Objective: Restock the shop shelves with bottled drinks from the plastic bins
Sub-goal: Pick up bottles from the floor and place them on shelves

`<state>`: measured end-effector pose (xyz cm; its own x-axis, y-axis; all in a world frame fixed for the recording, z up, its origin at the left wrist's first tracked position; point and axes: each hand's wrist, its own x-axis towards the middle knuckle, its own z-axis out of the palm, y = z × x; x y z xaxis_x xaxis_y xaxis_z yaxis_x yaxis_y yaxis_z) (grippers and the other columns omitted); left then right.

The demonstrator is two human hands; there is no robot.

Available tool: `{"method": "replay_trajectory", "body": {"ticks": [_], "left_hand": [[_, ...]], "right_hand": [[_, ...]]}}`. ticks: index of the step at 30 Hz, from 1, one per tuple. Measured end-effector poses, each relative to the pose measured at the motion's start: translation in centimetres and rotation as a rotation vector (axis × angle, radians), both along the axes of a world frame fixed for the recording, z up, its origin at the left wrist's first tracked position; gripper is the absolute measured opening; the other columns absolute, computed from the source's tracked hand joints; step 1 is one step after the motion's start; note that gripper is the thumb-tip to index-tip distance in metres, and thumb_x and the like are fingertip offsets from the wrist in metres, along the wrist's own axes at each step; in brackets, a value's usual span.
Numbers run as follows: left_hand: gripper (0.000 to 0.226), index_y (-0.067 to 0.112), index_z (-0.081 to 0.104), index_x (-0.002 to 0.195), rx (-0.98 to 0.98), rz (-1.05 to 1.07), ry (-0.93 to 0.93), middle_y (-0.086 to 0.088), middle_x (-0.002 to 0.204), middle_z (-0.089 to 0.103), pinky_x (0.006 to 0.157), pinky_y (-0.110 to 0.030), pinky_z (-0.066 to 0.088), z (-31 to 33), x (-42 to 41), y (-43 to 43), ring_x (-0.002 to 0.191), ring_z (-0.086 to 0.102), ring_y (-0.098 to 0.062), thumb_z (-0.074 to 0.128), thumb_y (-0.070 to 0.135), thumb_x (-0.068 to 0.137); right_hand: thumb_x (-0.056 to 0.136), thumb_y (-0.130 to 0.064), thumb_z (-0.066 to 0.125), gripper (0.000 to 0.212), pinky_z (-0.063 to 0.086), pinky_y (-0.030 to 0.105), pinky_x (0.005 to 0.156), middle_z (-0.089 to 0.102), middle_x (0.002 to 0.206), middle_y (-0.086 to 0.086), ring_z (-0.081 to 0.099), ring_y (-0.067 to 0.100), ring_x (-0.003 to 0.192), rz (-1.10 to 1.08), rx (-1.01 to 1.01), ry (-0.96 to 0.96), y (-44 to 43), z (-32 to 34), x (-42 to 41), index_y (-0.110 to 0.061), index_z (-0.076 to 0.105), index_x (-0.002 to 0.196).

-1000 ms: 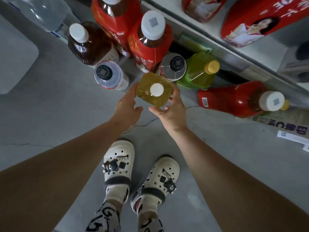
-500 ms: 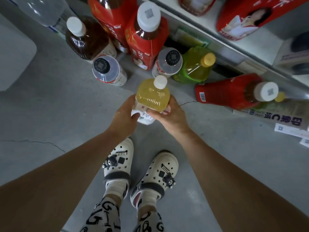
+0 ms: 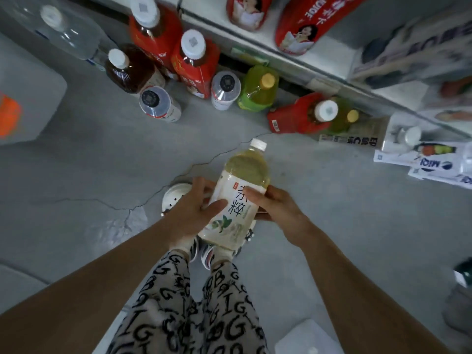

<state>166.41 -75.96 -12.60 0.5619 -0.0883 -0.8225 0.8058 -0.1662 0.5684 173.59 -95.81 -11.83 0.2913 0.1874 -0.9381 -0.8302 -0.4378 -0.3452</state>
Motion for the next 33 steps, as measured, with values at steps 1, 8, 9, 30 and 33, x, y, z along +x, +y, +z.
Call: {"method": "replay_trajectory", "body": {"ticks": [1, 8, 9, 30, 33], "left_hand": [[0.034, 0.012, 0.041, 0.123, -0.016, 0.012, 0.0, 0.017, 0.109, 0.057, 0.066, -0.013, 0.053, 1.6, 0.0, -0.2, 0.101, 0.063, -0.005, 0.059, 0.023, 0.096], [0.054, 0.037, 0.029, 0.144, -0.085, -0.035, -0.1, 0.014, 0.113, 0.061, 0.079, -0.02, 0.056, 13.4, 0.8, -1.4, 0.094, 0.064, 0.009, 0.051, 0.015, 0.1], [0.056, 0.037, 0.028, 0.147, -0.07, -0.037, -0.109, 0.012, 0.118, 0.061, 0.088, -0.027, 0.056, 14.9, 0.9, -1.4, 0.099, 0.063, 0.004, 0.052, 0.018, 0.1], [0.062, 0.036, 0.026, 0.152, 0.015, -0.271, -0.476, 0.008, 0.137, 0.054, 0.104, -0.04, 0.045, 49.1, 6.6, -3.5, 0.123, 0.054, -0.018, 0.05, 0.047, 0.096], [0.058, 0.046, 0.031, 0.146, 0.017, -0.278, -0.528, 0.014, 0.136, 0.055, 0.104, -0.042, 0.045, 52.6, 7.1, -3.8, 0.12, 0.056, -0.015, 0.051, 0.054, 0.092]], "right_hand": [[0.09, -0.029, 0.072, 0.032, 0.062, 0.028, 0.077, 0.078, 0.103, 0.006, 0.076, 0.019, 0.091, -0.004, -0.01, 0.0, -0.2, 1.5, 0.0, -0.01, 0.069, 0.116], [0.091, -0.038, 0.07, 0.036, 0.061, 0.029, 0.077, 0.077, 0.104, 0.002, 0.075, 0.017, 0.092, -0.021, -0.019, -0.068, -0.7, 12.8, -0.2, -0.014, 0.069, 0.118], [0.091, -0.039, 0.07, 0.038, 0.061, 0.031, 0.08, 0.077, 0.105, 0.002, 0.075, 0.017, 0.094, -0.026, -0.021, -0.082, -0.8, 14.5, -0.2, -0.014, 0.069, 0.119], [0.095, -0.028, 0.068, 0.022, 0.058, 0.04, 0.093, 0.074, 0.112, 0.002, 0.072, 0.02, 0.102, -0.224, 0.014, -0.538, -3.4, 49.2, 0.8, -0.023, 0.066, 0.117], [0.094, -0.03, 0.069, 0.027, 0.058, 0.04, 0.093, 0.075, 0.109, 0.0, 0.073, 0.017, 0.098, -0.243, 0.005, -0.628, -3.7, 52.9, 0.9, -0.026, 0.065, 0.121]]}}
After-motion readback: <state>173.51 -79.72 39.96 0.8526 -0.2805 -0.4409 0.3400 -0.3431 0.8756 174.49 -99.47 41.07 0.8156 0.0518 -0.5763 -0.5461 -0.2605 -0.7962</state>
